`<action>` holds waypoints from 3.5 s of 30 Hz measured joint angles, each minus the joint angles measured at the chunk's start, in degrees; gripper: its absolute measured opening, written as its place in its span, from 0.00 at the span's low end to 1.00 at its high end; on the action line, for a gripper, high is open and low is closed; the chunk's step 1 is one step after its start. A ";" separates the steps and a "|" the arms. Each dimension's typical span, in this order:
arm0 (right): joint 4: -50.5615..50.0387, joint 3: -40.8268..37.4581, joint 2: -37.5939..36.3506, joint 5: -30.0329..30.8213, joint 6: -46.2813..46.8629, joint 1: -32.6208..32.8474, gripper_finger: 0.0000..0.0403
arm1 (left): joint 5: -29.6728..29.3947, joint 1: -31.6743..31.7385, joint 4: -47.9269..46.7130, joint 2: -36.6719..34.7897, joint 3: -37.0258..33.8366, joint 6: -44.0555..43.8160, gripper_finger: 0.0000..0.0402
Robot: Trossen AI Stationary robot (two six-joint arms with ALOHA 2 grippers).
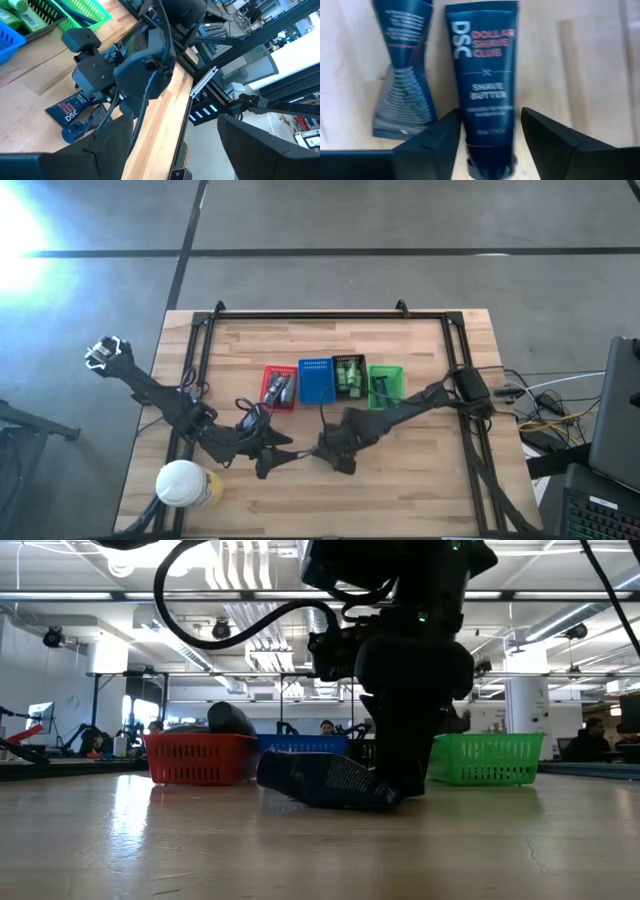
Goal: Pick & Place Travel size toiletries
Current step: Put the black shave cream into the blue bin
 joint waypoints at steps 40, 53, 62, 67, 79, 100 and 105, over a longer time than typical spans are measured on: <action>12.40 0.11 -7.21 -1.08 37.28 -18.08 0.26 | -6.30 -3.82 9.48 -4.39 0.81 13.24 0.73; 13.39 0.24 -6.75 4.07 38.99 -18.52 0.47 | -6.29 -4.02 9.68 -4.44 0.81 13.06 0.73; 11.41 0.22 -10.88 3.93 31.08 -16.40 0.62 | -5.55 -4.04 9.66 -3.53 0.27 9.87 0.73; 5.61 0.24 -15.63 4.22 22.56 -11.26 0.67 | -5.12 -4.02 10.59 -2.86 0.20 9.53 0.73; -0.98 0.43 -15.92 3.80 21.59 6.86 0.68 | -4.07 -6.56 10.69 -1.08 0.12 9.03 0.73; -21.23 0.32 -16.81 10.12 39.66 19.61 0.70 | 9.54 -2.34 4.13 15.80 3.00 24.88 0.71; -27.72 -2.66 -20.53 11.76 37.81 19.51 0.73 | 9.74 2.52 2.21 21.13 6.98 41.38 0.70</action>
